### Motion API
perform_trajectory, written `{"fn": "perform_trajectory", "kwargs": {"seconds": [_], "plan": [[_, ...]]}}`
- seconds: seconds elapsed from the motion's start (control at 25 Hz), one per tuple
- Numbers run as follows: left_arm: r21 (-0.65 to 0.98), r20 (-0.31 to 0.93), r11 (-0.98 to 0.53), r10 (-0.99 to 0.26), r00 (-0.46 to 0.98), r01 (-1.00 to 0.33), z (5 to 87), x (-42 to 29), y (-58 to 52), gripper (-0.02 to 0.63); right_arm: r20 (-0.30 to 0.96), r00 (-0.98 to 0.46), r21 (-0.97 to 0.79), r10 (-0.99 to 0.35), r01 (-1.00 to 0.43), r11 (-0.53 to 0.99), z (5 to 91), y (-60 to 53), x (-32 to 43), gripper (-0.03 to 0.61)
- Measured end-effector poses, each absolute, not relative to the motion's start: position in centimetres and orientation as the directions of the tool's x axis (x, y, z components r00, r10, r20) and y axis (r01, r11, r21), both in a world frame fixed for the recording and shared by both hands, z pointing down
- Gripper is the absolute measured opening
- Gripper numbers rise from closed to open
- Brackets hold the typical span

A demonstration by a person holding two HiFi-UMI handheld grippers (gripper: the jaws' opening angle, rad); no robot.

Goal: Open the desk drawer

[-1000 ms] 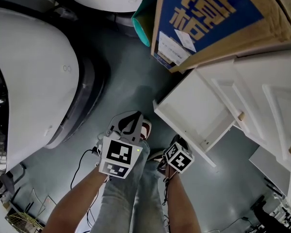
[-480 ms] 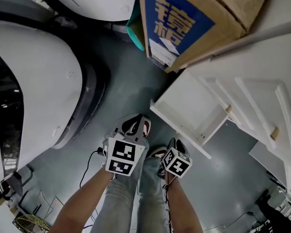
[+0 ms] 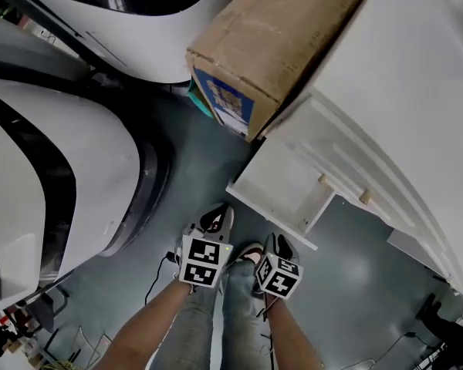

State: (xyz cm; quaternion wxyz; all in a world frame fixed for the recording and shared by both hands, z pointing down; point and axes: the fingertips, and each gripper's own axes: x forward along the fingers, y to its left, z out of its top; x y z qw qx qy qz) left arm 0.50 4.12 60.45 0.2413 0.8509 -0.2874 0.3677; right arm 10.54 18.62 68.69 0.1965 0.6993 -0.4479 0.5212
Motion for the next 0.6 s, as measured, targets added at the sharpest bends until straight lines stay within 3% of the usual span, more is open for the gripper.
{"fn": "perform_trajectory", "kwargs": {"seconds": [0.6], "plan": [[0.199,0.749,-0.777,-0.272,0.604,-0.597,56.9,5.4,2.2,0.017,0.879,0.161,-0.191,-0.45,-0.744,-0.64,64.4,16.3,17.0,0.107]]}}
